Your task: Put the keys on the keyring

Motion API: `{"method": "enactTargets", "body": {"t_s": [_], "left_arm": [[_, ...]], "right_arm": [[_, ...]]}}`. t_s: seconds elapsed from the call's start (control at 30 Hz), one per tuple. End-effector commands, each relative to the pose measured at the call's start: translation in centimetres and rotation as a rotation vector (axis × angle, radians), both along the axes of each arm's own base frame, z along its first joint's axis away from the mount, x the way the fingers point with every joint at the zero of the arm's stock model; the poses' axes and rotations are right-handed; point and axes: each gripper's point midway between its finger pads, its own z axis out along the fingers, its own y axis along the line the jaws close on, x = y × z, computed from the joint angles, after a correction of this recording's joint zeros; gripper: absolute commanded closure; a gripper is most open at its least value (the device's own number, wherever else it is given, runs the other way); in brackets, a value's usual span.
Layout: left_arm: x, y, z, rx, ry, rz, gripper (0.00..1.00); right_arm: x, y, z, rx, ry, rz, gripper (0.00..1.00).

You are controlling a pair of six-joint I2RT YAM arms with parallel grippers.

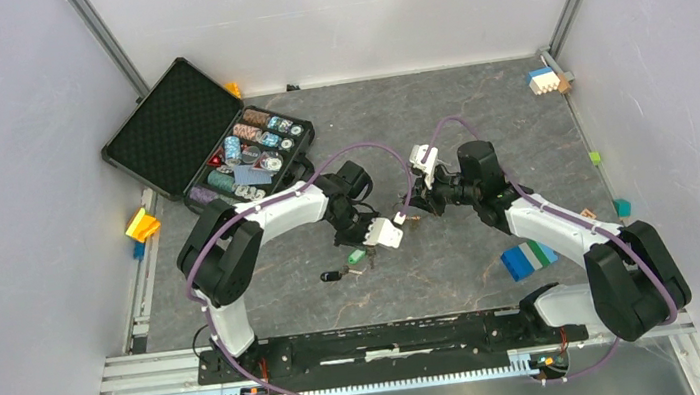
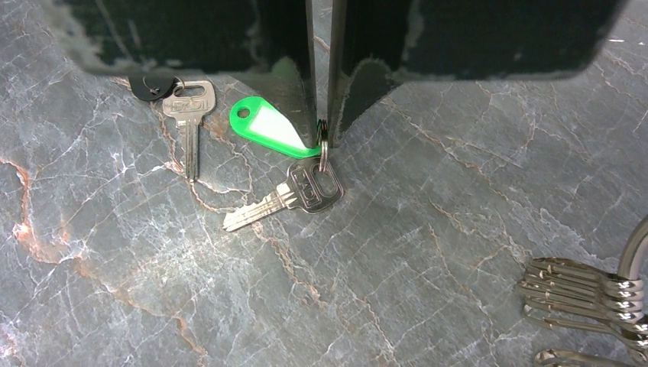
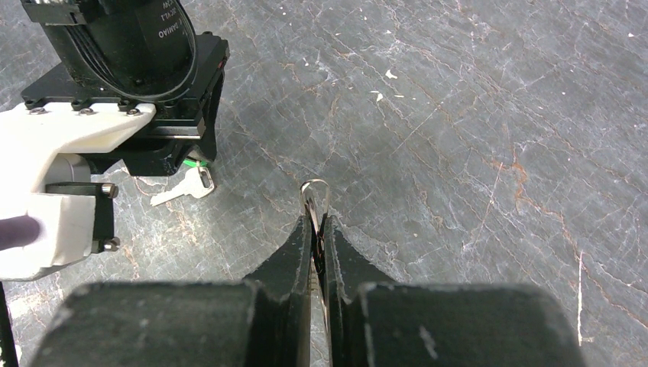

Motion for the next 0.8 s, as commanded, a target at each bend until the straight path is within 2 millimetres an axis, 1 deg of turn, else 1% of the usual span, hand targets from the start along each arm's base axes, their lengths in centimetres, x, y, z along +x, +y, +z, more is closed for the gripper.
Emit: {"method": "enactTargets", "body": {"t_s": [0.0,0.07,0.17,0.43,0.63,0.77], "left_arm": [[0.39,-1.46,1.93,-0.069,0.003,0.001,0.86],[0.34,-1.45,1.92,-0.069,0.006,0.005,0.90],[0.30,-1.44,1.95,-0.067,0.011,0.014,0.91],[0.22,-1.55,2.01,-0.071,0.021,0.022,0.76],[0.34,-1.83,1.98,-0.081,0.023,0.029,0.73],[0.31,-2.05,1.96,-0.089,0.023,0.026,0.72]], "right_arm": [[0.14,0.16,0.79,0.015,-0.037,0.017,1.00],[0.15,0.18,0.83,0.015,-0.038,0.017,1.00],[0.15,0.18,0.85,0.015,-0.039,0.018,1.00],[0.21,0.11,0.79,0.014,-0.038,0.014,1.00],[0.23,0.12,0.76,0.013,-0.037,0.014,1.00],[0.19,0.11,0.71,0.013,-0.035,0.015,1.00]]}}
